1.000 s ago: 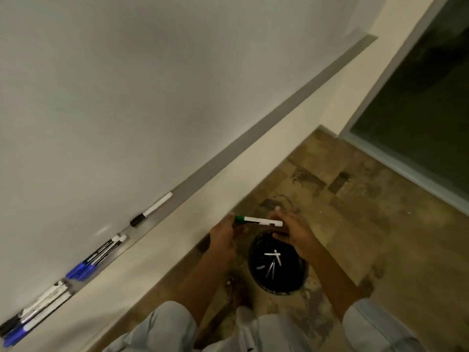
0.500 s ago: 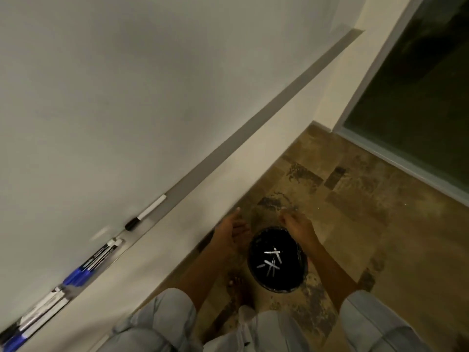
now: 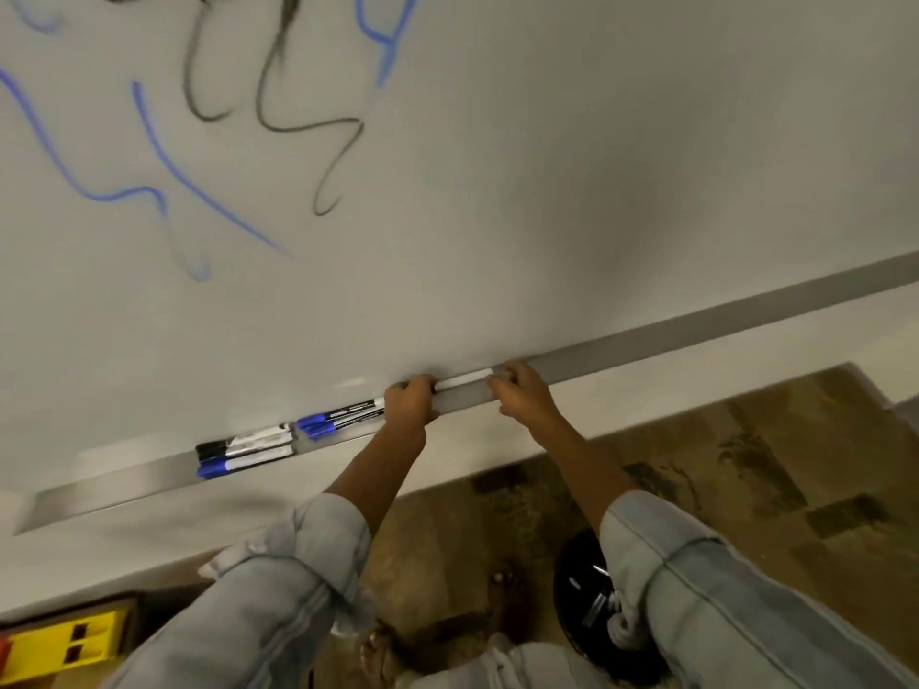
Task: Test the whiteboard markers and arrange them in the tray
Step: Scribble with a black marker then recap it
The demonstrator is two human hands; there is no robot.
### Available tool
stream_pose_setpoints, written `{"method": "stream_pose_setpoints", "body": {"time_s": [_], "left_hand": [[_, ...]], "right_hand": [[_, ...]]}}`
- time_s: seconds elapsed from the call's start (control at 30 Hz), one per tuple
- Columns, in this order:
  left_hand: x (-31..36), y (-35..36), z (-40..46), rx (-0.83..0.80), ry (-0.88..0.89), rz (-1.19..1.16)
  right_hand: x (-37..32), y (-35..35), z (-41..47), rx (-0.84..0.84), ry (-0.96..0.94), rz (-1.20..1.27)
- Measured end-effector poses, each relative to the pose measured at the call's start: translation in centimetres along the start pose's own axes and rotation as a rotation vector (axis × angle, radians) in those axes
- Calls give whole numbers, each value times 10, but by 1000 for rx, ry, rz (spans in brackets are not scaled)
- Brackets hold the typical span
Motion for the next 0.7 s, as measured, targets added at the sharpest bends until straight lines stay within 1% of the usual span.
{"method": "stream_pose_setpoints", "body": {"time_s": [0.07,0.2,0.27,0.33,0.4,0.47,0.57,0.63,0.7], "left_hand": [[-3,1,5,-20,-5,1],[-10,1,4,-23,19,-7],[-8,-1,-2,27,58,-16],[0,-3,-19,60,142,-97],[10,-4,-40,0,229,-284],[21,-2,-61,-121,250,-462],[39,2,-84,-282,157,-666],[54,0,-97,-347,132,-683],[69,-6,-110,-353,179,-685]], "right_hand": [[-3,9,7,-24,23,8],[-6,17,16,24,23,36],[-8,15,12,91,28,128],[-15,10,-1,157,32,348],[-26,9,-16,152,23,634],[-41,14,-35,72,-14,820],[-68,34,-63,-73,-48,869],[-85,47,-78,-114,-127,844],[-99,55,-91,-105,-225,844]]}}
Point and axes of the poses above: each hand's wrist, its own z-axis towards the middle knuckle, its own y-axis out of the palm, x = y × z, the point moved 3 cm from there along z, towards the middle knuckle, and after that the axes turned 1 degree about y, right-handed, at the moved point
